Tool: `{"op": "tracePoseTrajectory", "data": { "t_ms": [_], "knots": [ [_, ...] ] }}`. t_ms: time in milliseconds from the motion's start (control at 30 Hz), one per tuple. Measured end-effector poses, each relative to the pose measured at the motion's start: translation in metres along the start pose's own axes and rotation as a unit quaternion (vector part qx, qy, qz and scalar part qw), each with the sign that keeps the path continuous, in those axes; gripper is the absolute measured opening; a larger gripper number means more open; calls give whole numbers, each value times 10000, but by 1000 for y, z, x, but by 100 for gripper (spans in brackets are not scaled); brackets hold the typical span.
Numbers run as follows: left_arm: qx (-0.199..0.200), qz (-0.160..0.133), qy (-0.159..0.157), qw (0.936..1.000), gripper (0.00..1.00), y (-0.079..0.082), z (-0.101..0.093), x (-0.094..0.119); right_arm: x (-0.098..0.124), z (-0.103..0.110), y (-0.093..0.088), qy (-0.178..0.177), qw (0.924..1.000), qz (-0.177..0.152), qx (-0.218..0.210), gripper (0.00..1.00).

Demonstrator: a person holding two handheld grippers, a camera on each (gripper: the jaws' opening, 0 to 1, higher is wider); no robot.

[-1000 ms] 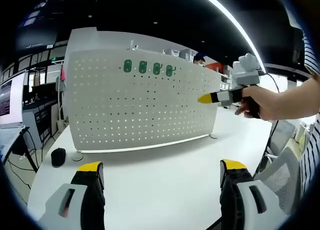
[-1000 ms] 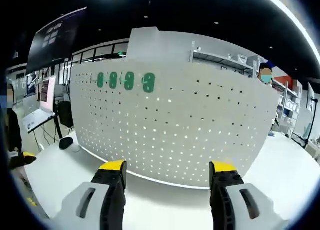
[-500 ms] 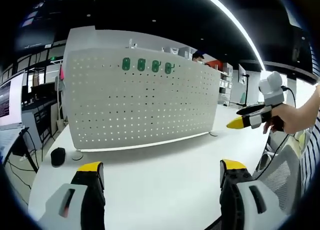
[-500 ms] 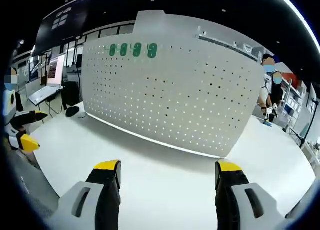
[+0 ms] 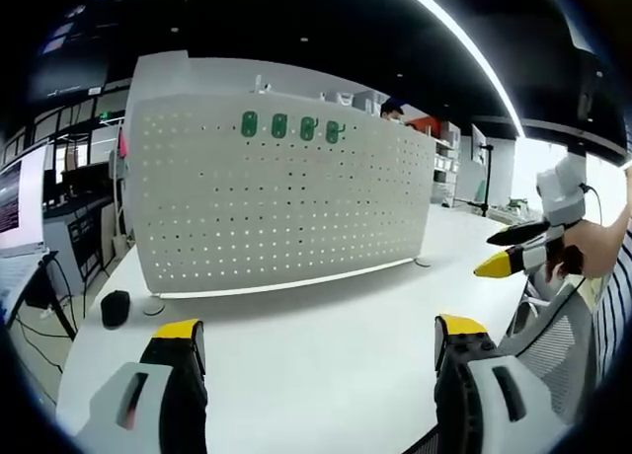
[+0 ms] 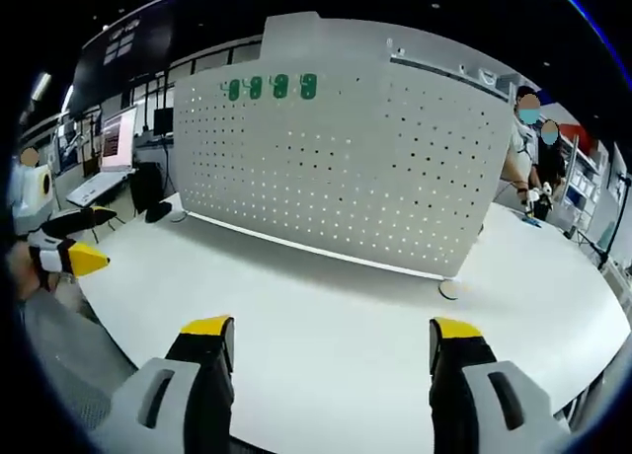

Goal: Insert the hook assembly into the mounting plate slot until the hook locks in place.

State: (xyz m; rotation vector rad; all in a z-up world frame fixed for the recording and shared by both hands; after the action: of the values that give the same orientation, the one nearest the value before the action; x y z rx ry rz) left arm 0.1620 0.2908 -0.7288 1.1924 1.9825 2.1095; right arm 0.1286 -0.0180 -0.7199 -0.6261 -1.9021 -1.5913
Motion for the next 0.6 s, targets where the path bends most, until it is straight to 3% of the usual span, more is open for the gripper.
{"op": "tracePoseTrajectory", "data": {
  "t_ms": [433, 600],
  "knots": [
    [-29, 127, 51, 9999, 99, -2, 0, -2, -6, 3, -21, 53, 9999, 158, 1, 83],
    [-29, 115, 95, 9999, 98, -2, 1, -2, -6, 6, -20, 5, 9997, 133, 183, 87]
  ]
}}
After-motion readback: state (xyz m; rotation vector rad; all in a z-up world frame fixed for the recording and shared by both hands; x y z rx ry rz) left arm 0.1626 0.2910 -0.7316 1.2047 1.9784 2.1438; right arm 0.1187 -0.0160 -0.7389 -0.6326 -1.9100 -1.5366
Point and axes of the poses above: the point that each gripper's makers call its tool centre point, and the gripper's own axes: x roughly backward along the fingers, z roughly to its left, y roughly out of its top, the point moved 7 cm from there along x, roughly backward along the fingers, and after that the axes turned 15 degrees about z, right-handed, at the moved point
